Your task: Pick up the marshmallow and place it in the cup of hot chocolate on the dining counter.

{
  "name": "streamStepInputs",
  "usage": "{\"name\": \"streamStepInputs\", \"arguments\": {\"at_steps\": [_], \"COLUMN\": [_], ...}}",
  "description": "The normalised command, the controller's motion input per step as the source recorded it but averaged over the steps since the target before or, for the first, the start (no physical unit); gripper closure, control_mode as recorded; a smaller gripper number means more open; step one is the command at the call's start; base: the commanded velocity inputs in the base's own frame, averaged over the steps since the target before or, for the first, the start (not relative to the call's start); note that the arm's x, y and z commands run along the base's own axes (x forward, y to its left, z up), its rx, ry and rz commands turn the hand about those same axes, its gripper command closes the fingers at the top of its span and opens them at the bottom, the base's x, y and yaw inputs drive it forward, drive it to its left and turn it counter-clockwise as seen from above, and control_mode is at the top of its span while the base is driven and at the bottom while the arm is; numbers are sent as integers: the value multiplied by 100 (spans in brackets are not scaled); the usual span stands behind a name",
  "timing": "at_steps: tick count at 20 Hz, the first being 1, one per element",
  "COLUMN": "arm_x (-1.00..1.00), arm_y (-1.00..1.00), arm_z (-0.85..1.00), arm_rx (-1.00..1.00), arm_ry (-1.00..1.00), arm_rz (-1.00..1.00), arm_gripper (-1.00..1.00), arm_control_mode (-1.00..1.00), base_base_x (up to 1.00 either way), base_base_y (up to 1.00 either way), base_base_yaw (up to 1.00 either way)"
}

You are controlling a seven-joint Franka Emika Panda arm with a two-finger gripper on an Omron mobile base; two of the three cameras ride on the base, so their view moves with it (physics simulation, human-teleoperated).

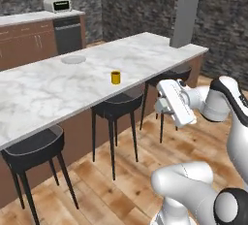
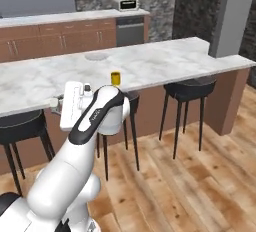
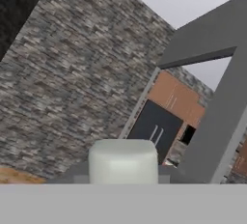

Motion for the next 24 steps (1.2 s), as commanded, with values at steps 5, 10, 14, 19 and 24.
{"name": "streamStepInputs", "arguments": {"at_steps": [5, 10, 14, 19, 24], "arm_x": [0, 0, 0, 0, 0], "arm_y": [0, 0, 0, 0, 0], "arm_z": [0, 0, 0, 0, 0], "arm_rx": [0, 0, 0, 0, 0], "arm_ry": [0, 0, 0, 0, 0], "arm_rz": [0, 0, 0, 0, 0], "arm_gripper": [100, 100, 100, 100, 100], "arm_control_mode": [100, 100, 100, 100, 100], "base_base_x": [78, 80, 57, 67, 82], "base_base_y": [-95, -92, -67, -60, -46], "base_base_yaw": [49, 46, 38, 40, 32]}}
